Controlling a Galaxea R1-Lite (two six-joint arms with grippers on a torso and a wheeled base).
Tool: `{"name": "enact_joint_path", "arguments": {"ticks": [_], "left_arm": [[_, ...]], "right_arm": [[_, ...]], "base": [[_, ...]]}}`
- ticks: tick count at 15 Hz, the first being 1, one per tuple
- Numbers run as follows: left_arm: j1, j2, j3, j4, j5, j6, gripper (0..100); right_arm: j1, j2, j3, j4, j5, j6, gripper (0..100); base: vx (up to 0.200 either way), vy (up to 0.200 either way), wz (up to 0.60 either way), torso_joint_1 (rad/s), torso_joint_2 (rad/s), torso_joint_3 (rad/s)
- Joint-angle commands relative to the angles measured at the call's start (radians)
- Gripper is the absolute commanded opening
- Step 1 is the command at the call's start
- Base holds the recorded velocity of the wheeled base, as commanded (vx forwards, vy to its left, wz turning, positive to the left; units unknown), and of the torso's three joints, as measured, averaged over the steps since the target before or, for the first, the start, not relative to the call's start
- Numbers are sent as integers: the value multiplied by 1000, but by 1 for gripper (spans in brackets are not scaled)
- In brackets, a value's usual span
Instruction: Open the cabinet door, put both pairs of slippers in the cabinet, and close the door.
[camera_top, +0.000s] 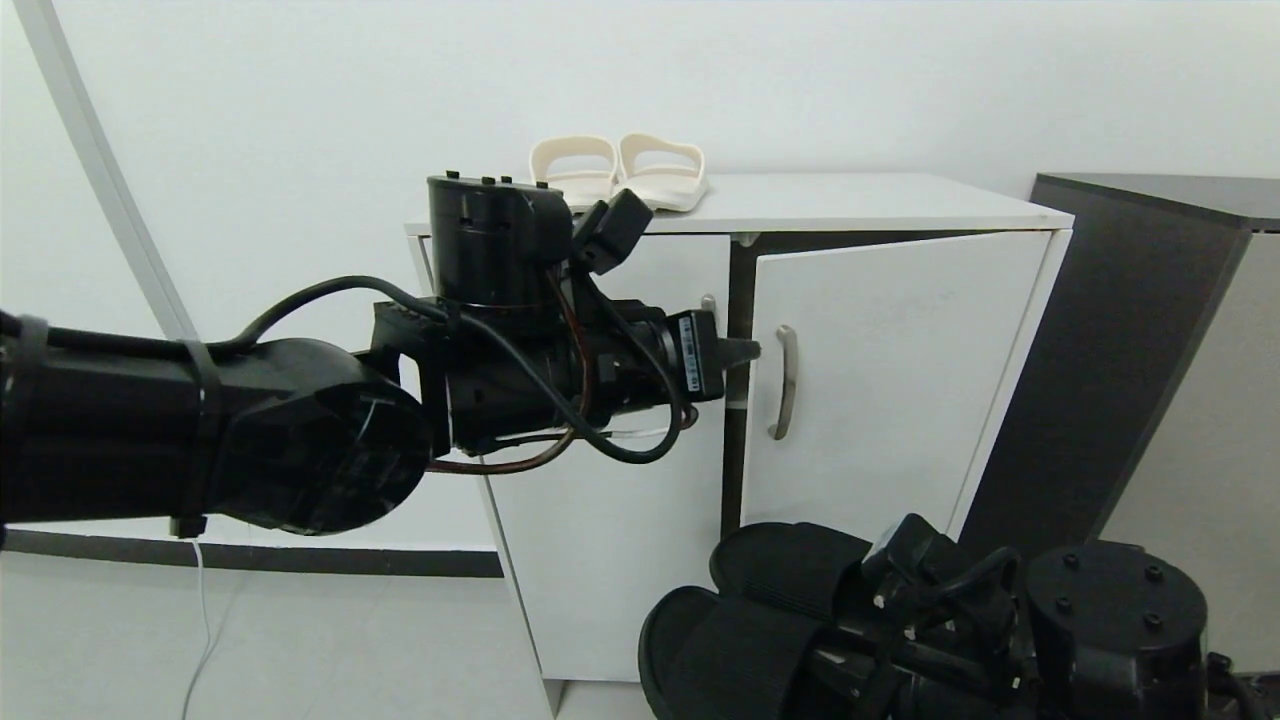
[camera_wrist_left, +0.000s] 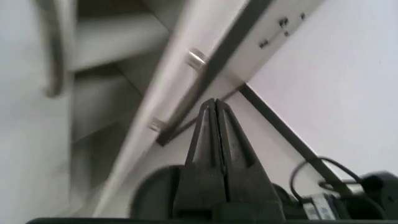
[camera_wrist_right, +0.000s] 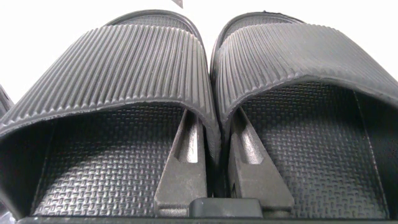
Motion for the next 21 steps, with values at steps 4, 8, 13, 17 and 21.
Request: {"name": "enact_joint_path", "arguments": {"ticks": [4,8,13,17,21], "left_arm": [[71,100,-53,-54,1,-30,0],[76,212,-174,-43,7,-51,0],[68,260,-225,-34,7,-59,0],[63,271,-231,-31,7,-59,0],[17,267,-211,-36,9,-54,0]], "right_arm": [[2,1,0,0,0,0,0],[19,-1,1,0,0,0,0],[19,9,0,0,0,0,0],[25,10,1,3,0,0,0],[35,12,1,3,2,0,0]], "base": [[0,0,0,0,0,0],[0,0,0,0,0,0],[0,0,0,0,0,0],[-150,0,0,3,2,-2],[-200,0,0,2,4,5]]}}
